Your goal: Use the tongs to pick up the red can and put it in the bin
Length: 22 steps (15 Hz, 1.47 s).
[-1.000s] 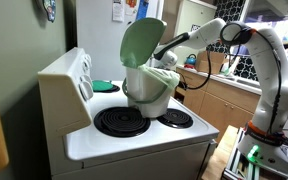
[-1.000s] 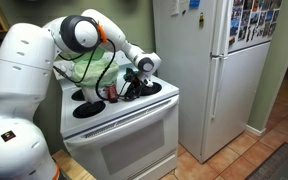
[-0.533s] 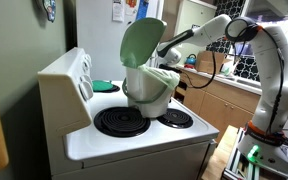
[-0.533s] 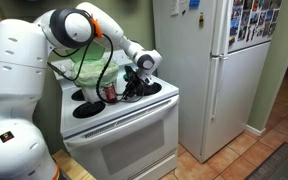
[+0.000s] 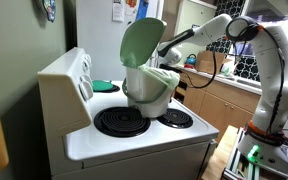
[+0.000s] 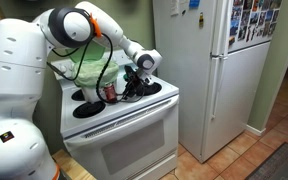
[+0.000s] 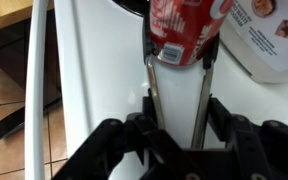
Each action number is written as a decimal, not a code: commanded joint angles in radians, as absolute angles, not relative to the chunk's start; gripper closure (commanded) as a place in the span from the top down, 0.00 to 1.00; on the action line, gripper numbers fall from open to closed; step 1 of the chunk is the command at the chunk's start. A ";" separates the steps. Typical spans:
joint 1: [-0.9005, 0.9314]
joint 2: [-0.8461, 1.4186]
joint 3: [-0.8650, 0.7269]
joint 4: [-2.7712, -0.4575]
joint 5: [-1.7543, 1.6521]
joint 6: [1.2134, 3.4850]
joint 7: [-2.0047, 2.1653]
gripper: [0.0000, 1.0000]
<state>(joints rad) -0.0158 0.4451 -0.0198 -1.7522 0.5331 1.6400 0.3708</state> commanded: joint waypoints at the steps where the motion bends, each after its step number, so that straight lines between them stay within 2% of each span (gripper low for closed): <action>1: -0.028 0.383 -0.022 -1.796 0.547 1.602 0.373 0.32; 11: -0.059 0.181 -0.068 -1.954 0.637 1.365 0.411 0.32; 12: -0.047 0.252 -0.059 -1.879 0.612 1.365 0.383 0.57; 16: -0.052 0.204 -0.069 -1.921 0.613 1.365 0.393 0.57; 17: -0.056 0.194 -0.072 -1.932 0.632 1.359 0.409 0.32; 22: -0.082 0.167 -0.095 -1.953 0.755 1.204 0.487 0.32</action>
